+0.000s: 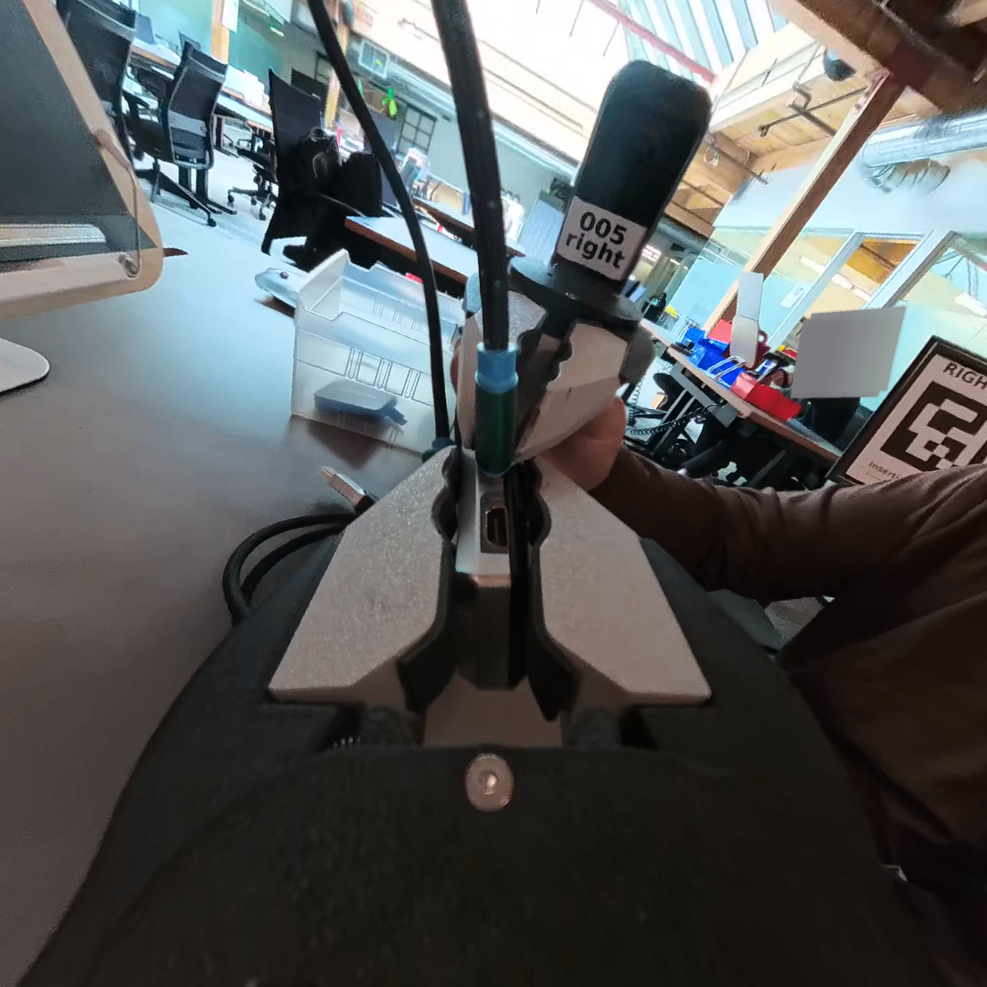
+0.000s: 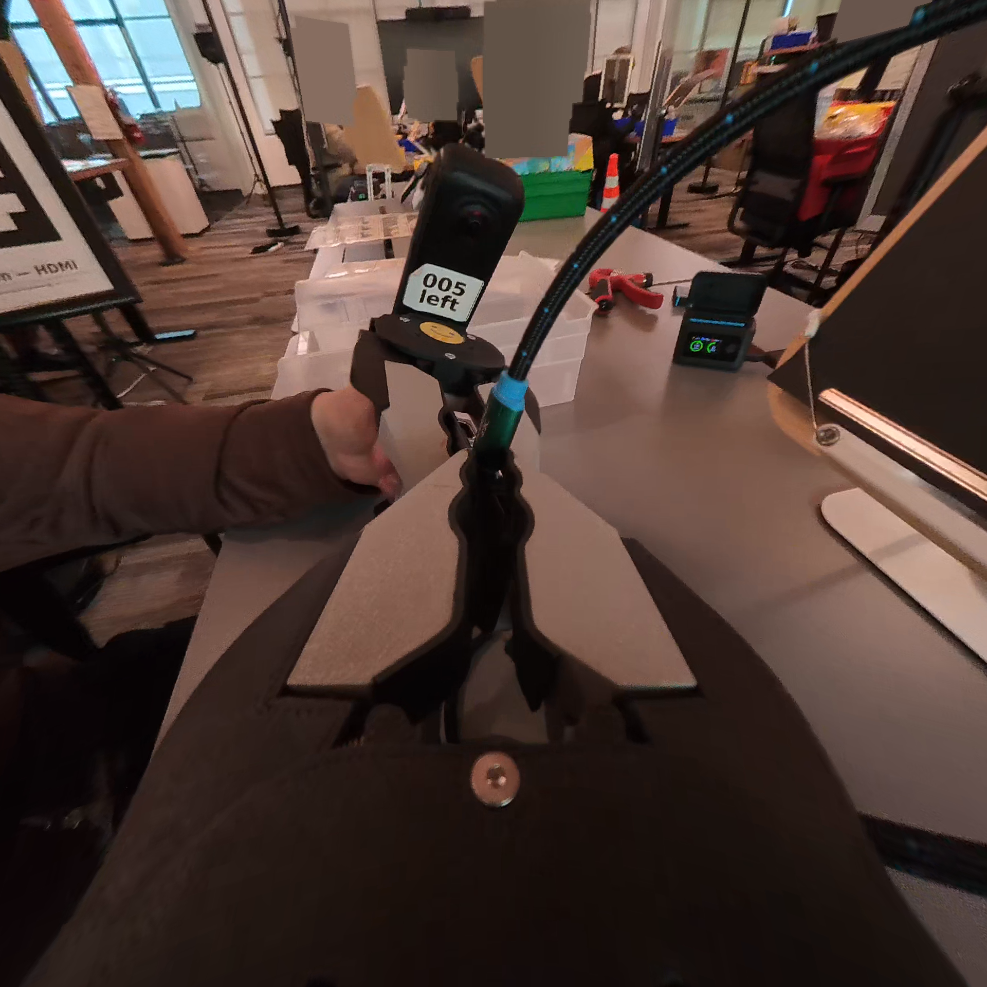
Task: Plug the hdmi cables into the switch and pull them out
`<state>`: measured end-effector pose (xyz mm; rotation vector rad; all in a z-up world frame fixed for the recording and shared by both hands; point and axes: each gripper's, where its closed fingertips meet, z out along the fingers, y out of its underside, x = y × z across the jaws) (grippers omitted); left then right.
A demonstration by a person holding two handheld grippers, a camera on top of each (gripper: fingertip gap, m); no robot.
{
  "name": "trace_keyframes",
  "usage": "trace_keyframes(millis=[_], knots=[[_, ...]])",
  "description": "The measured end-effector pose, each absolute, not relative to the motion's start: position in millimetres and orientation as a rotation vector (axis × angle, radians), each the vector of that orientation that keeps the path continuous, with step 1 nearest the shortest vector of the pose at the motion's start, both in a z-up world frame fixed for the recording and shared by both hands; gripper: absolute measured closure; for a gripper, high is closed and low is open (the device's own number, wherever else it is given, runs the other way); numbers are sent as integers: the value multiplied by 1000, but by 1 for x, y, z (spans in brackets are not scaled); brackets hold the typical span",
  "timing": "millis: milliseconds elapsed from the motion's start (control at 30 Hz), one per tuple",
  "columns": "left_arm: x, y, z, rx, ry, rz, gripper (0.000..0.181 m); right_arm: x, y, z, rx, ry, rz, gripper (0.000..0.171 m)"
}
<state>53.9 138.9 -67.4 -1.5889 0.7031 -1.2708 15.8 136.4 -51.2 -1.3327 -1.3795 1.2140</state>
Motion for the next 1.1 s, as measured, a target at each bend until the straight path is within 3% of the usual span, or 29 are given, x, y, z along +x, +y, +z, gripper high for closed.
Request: trace_keyframes(millis=[367,600,1100], knots=[[39,150,-64,-1624,571,-1301,160,5,148,-47,-1381,-1178,1310,169],[57,128,-62,-1611,720,-1333,159,21,127,-46,-1341,-1399,1588,166],[59,132,-71,-1646,695,-1364,159,20,130,-56,-1379,-1401,1511,164]])
